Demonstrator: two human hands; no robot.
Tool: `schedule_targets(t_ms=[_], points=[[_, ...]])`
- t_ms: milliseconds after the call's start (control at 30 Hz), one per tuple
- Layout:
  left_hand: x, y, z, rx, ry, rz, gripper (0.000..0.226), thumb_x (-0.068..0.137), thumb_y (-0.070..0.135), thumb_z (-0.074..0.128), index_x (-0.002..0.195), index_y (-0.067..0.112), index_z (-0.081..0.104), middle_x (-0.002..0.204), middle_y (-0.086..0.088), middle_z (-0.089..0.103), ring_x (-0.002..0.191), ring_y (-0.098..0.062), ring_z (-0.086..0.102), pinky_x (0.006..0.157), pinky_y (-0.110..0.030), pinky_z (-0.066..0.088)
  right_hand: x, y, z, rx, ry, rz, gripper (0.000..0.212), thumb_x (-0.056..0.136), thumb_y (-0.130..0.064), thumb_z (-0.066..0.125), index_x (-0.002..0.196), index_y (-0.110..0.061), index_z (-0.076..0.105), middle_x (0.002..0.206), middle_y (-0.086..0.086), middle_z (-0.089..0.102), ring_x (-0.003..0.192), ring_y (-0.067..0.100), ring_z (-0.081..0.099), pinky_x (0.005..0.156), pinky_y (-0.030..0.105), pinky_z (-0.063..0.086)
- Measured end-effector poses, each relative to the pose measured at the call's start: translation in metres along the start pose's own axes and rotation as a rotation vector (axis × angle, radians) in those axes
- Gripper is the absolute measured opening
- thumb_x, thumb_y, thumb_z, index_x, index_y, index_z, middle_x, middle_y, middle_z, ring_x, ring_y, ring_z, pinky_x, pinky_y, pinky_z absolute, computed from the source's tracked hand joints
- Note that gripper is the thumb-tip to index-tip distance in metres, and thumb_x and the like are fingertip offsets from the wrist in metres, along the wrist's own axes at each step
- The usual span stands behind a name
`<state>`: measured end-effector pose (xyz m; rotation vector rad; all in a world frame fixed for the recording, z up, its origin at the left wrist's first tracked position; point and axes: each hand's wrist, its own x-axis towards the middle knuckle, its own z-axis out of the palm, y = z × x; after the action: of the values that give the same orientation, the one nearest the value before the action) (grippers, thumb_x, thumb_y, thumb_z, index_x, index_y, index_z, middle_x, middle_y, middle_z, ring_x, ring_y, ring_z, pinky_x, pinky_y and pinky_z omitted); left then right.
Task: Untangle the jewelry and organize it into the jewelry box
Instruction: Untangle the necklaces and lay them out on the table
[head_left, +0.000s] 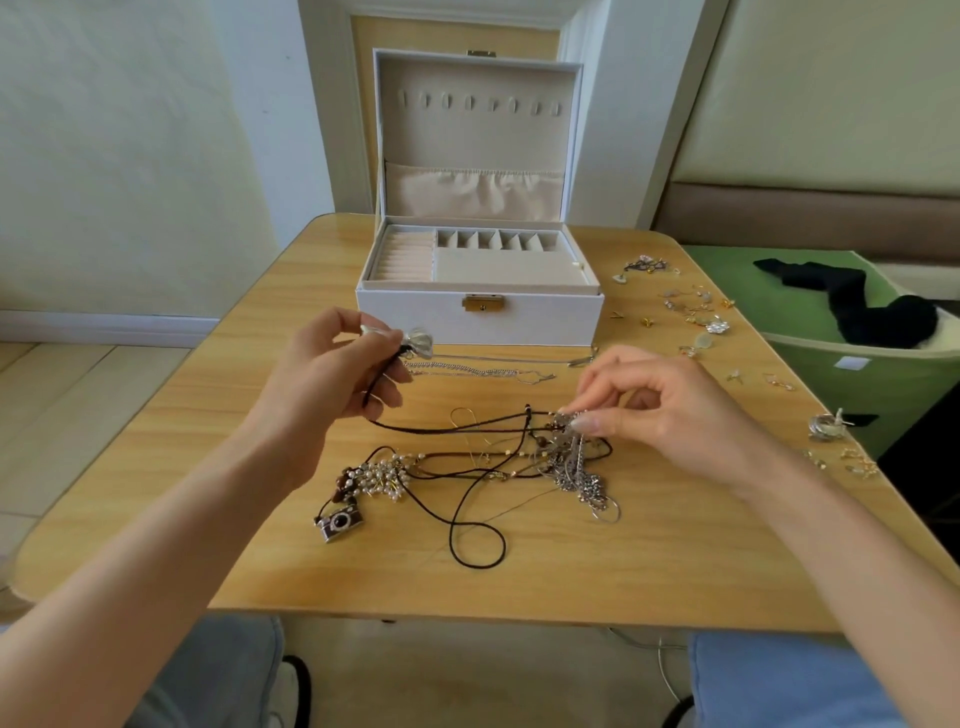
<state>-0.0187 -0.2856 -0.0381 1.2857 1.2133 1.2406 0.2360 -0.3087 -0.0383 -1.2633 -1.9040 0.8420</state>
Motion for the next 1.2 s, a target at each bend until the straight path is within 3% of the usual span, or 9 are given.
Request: schedule_targets(t_ms=[100, 267, 467, 667, 800, 933, 1067, 1133, 1200], points=[[-0.004, -0.001, 0.006, -0.006, -0.06, -0.033, 0.005, 0.091, 0.011, 0.056, 0.089, 0.009, 0.053, 0.058, -0.003, 0.063, 0.048, -0.014, 0.058, 0.043, -0.02, 0.046, 0.0, -0.004, 0.003, 0.077, 0.079, -0.006, 0.009, 0.064, -0.019, 0.075, 0.072, -0.022, 0.073, 0.081, 0.001, 0.068, 0.075, 0.021, 0.06, 0.07, 0.027, 0.049], [-0.008, -0.002, 0.012, -0.052, -0.137, -0.056, 0.008, 0.09, 0.013, 0.057, 0.092, 0.006, 0.053, 0.064, -0.008, 0.065, 0.055, -0.02, 0.064, 0.05, -0.025, 0.052, 0.001, -0.005, 0.008, 0.28, 0.122, 0.065, 0.014, 0.067, 0.005, 0.073, 0.068, -0.007, 0.067, 0.064, -0.001, 0.07, 0.057, 0.005, 0.061, 0.055, 0.016, 0.05], [-0.008, -0.001, 0.012, -0.025, -0.144, -0.062, 0.012, 0.089, 0.014, 0.057, 0.095, 0.005, 0.053, 0.067, -0.008, 0.068, 0.056, -0.018, 0.064, 0.05, -0.024, 0.053, 0.0, -0.006, 0.003, 0.363, 0.155, 0.102, 0.015, 0.056, -0.006, 0.074, 0.063, -0.007, 0.061, 0.065, 0.002, 0.066, 0.061, 0.011, 0.058, 0.055, 0.02, 0.051], [0.002, 0.0, -0.001, 0.023, 0.062, -0.02, 0.006, 0.091, 0.015, 0.057, 0.091, 0.012, 0.052, 0.065, -0.001, 0.07, 0.045, -0.007, 0.052, 0.041, -0.015, 0.037, 0.0, -0.004, -0.009, 0.58, 0.172, 0.189, 0.012, 0.063, -0.008, 0.066, 0.072, -0.006, 0.058, 0.069, 0.007, 0.067, 0.07, 0.018, 0.065, 0.063, 0.024, 0.053], [0.009, 0.002, -0.012, -0.026, 0.205, 0.004, 0.005, 0.092, 0.016, 0.056, 0.09, 0.015, 0.051, 0.062, 0.002, 0.069, 0.044, -0.005, 0.049, 0.041, -0.016, 0.035, 0.0, -0.003, -0.014, 0.677, 0.113, 0.229, 0.01, 0.072, -0.012, 0.057, 0.077, -0.011, 0.048, 0.081, 0.015, 0.072, 0.068, 0.022, 0.068, 0.06, 0.026, 0.052], [0.013, 0.005, -0.02, -0.049, 0.336, 0.021, 0.006, 0.092, 0.019, 0.056, 0.091, 0.017, 0.05, 0.068, 0.002, 0.067, 0.042, -0.004, 0.045, 0.043, -0.016, 0.032, -0.001, -0.003, -0.014, 0.592, 0.118, 0.23, 0.008, 0.074, -0.018, 0.057, 0.077, -0.013, 0.052, 0.066, 0.005, 0.067, 0.061, 0.017, 0.059, 0.056, 0.025, 0.043], [0.017, 0.007, -0.029, -0.044, 0.441, 0.036, 0.012, 0.092, 0.019, 0.055, 0.1, 0.013, 0.049, 0.07, 0.002, 0.066, 0.04, -0.003, 0.042, 0.04, -0.014, 0.031, -0.001, 0.0, -0.013, 0.215, 0.081, 0.24, 0.008, 0.082, -0.011, 0.064, 0.076, -0.011, 0.059, 0.058, -0.002, 0.061, 0.052, 0.007, 0.055, 0.049, 0.015, 0.039], [0.018, 0.007, -0.032, -0.051, 0.475, 0.037, 0.013, 0.093, 0.018, 0.054, 0.103, 0.012, 0.048, 0.072, 0.001, 0.065, 0.039, -0.002, 0.043, 0.039, -0.013, 0.032, -0.001, 0.002, -0.011, 0.096, 0.008, 0.274, 0.006, 0.083, -0.009, 0.066, 0.079, -0.009, 0.061, 0.055, -0.005, 0.06, 0.051, 0.005, 0.052, 0.051, 0.013, 0.041], [0.018, 0.007, -0.035, -0.044, 0.499, 0.037, 0.014, 0.093, 0.017, 0.054, 0.104, 0.011, 0.047, 0.074, 0.0, 0.065, 0.041, -0.003, 0.047, 0.04, -0.014, 0.036, 0.0, 0.004, -0.008, -0.02, -0.073, 0.291, 0.006, 0.08, -0.012, 0.071, 0.081, -0.009, 0.065, 0.058, -0.002, 0.06, 0.056, 0.009, 0.051, 0.059, 0.019, 0.041]])
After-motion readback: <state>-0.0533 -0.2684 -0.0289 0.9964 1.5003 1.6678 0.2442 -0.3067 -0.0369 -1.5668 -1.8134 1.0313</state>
